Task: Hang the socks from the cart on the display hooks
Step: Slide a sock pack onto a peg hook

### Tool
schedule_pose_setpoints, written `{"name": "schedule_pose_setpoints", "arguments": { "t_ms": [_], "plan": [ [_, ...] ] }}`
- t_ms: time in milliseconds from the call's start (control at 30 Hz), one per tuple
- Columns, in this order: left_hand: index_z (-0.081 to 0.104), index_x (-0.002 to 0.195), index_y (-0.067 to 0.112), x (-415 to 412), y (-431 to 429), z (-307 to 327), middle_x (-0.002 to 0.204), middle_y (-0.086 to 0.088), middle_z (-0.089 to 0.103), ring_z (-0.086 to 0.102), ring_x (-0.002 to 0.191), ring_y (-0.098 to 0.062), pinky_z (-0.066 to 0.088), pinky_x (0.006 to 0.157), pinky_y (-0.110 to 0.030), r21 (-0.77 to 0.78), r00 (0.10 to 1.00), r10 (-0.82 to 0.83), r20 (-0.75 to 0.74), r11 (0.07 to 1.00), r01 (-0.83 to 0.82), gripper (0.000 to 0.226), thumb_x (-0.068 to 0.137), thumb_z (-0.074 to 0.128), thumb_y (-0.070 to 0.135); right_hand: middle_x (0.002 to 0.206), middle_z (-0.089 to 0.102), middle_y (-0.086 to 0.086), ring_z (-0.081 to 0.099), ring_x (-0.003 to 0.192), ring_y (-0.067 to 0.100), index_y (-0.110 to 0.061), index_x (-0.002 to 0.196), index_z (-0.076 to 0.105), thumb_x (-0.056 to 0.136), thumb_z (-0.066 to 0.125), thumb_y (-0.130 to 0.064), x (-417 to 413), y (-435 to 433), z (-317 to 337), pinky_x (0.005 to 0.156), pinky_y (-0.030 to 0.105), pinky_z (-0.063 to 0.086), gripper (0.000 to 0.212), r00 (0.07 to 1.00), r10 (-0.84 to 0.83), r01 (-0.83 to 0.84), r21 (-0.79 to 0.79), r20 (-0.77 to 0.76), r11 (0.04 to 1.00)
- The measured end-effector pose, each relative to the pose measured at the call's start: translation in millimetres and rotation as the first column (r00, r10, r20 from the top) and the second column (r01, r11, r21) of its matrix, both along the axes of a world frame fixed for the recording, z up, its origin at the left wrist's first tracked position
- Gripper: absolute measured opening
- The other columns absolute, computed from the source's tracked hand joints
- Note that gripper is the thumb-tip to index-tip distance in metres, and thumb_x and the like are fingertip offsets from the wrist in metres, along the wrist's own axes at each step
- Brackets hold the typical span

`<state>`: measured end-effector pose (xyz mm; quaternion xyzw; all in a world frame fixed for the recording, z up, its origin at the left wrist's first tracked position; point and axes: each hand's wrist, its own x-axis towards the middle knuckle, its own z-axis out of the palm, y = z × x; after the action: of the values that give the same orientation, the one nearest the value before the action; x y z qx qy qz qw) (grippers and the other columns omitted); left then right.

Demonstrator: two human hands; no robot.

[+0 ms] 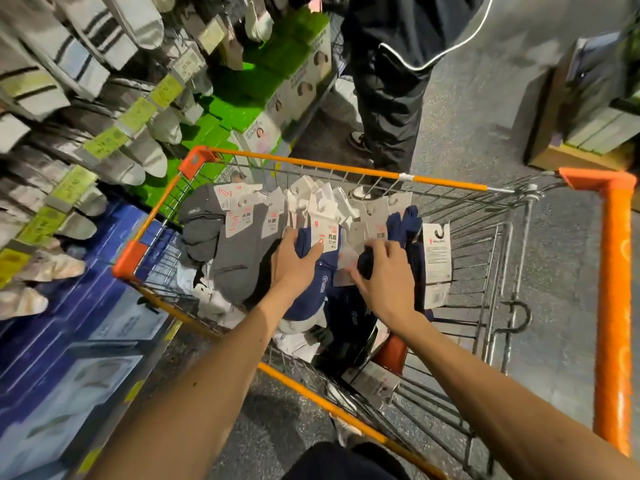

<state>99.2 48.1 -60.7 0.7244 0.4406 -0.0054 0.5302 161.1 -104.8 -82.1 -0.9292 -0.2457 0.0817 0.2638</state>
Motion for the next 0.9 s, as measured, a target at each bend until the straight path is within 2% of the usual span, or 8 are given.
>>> {"name": "schedule_pose_setpoints", "arguments": {
  "t_ms": [100, 200, 300, 400, 500, 600, 733, 900],
  "plan": [
    [0.032, 0.152, 0.012, -16, -6, 0, 0.152, 0.000, 0.041, 0.041, 0.135, -0.015, 0.038, 0.100, -0.029, -0.076, 0.998, 0.026, 0.054, 0.997, -0.022, 0.060, 0.100, 0.060, 0.026, 0.097, 0.055, 0.004, 0.054, 0.088, 0.024, -0.009, 0.118, 0.044, 0.081, 0.080, -0.026, -3, 5, 7, 0.073, 0.033, 0.042, 0.054, 0.948, -0.047, 0.093, 0.132, -0.316, 0.987],
    [0.049, 0.121, 0.021, -35, -5, -2, 0.110, 0.009, 0.053, 0.051, 0.105, -0.013, 0.037, 0.082, -0.027, -0.018, 0.997, 0.046, 0.066, 0.999, -0.045, 0.023, 0.100, 0.058, 0.026, 0.094, 0.055, 0.002, 0.055, 0.085, 0.022, -0.010, 0.121, 0.040, 0.080, 0.084, -0.026, -2, 8, 9, 0.074, 0.031, 0.042, 0.062, 0.870, -0.034, 0.143, 0.184, -0.492, 0.972],
    [0.048, 0.107, 0.022, -56, 3, 3, 0.092, 0.011, 0.051, 0.051, 0.084, -0.009, 0.038, 0.081, -0.031, -0.059, 0.991, 0.090, 0.098, 0.995, -0.084, 0.011, 0.102, 0.056, 0.028, 0.101, 0.067, 0.014, 0.065, 0.092, 0.030, -0.004, 0.116, 0.052, 0.072, 0.090, -0.026, 4, 5, 13, 0.087, 0.046, 0.054, 0.062, 0.754, -0.053, 0.262, 0.225, -0.655, 0.939],
    [0.052, 0.118, 0.020, -75, 9, 26, 0.104, 0.014, 0.059, 0.058, 0.099, -0.006, 0.045, 0.084, -0.027, -0.121, 0.969, 0.182, 0.167, 0.979, -0.163, 0.016, 0.103, 0.054, 0.026, 0.102, 0.070, 0.028, 0.069, 0.090, 0.029, 0.011, 0.104, 0.063, 0.074, 0.088, -0.018, 3, 5, 31, 0.091, 0.054, 0.054, 0.049, 0.629, 0.042, 0.331, 0.317, -0.776, 0.889],
    [0.051, 0.131, 0.017, -101, 18, 49, 0.115, 0.012, 0.062, 0.060, 0.099, 0.001, 0.050, 0.082, -0.011, -0.246, 0.918, 0.330, 0.220, 0.929, -0.275, 0.029, 0.103, 0.052, 0.022, 0.103, 0.070, 0.026, 0.067, 0.093, 0.027, 0.008, 0.111, 0.061, 0.085, 0.078, -0.018, -11, 19, 60, 0.084, 0.042, 0.053, 0.040, 0.587, 0.148, 0.300, 0.383, -0.796, 0.874],
    [0.049, 0.141, 0.017, -129, 31, 69, 0.140, 0.001, 0.056, 0.057, 0.121, -0.014, 0.049, 0.100, -0.031, -0.360, 0.835, 0.495, 0.240, 0.844, -0.397, 0.044, 0.101, 0.057, 0.033, 0.109, 0.073, 0.008, 0.070, 0.104, 0.022, -0.009, 0.125, 0.057, 0.090, 0.071, -0.017, -33, 44, 88, 0.080, 0.035, 0.058, 0.038, 0.482, 0.295, 0.283, 0.465, -0.825, 0.839],
    [0.053, 0.140, 0.021, -200, 60, 111, 0.137, -0.001, 0.060, 0.058, 0.124, -0.024, 0.046, 0.106, -0.047, -0.342, 0.647, 0.689, 0.327, 0.725, -0.599, 0.083, 0.071, 0.071, 0.063, 0.119, 0.066, 0.024, 0.069, 0.105, 0.033, -0.011, 0.117, 0.057, 0.086, 0.076, -0.029, -84, 101, 124, 0.093, 0.056, 0.054, 0.041, 0.504, 0.446, 0.135, 0.577, -0.740, 0.805],
    [0.060, 0.132, 0.013, -306, 79, 176, 0.123, -0.008, 0.070, 0.067, 0.112, -0.026, 0.054, 0.093, -0.043, -0.380, 0.473, 0.753, 0.458, 0.647, -0.661, 0.044, 0.097, 0.057, 0.039, 0.109, 0.068, 0.020, 0.068, 0.102, 0.036, -0.014, 0.100, 0.059, 0.072, 0.081, -0.058, -171, 167, 180, 0.094, 0.059, 0.051, 0.057, 0.550, 0.607, -0.100, 0.676, -0.574, 0.730]
  ]
}}
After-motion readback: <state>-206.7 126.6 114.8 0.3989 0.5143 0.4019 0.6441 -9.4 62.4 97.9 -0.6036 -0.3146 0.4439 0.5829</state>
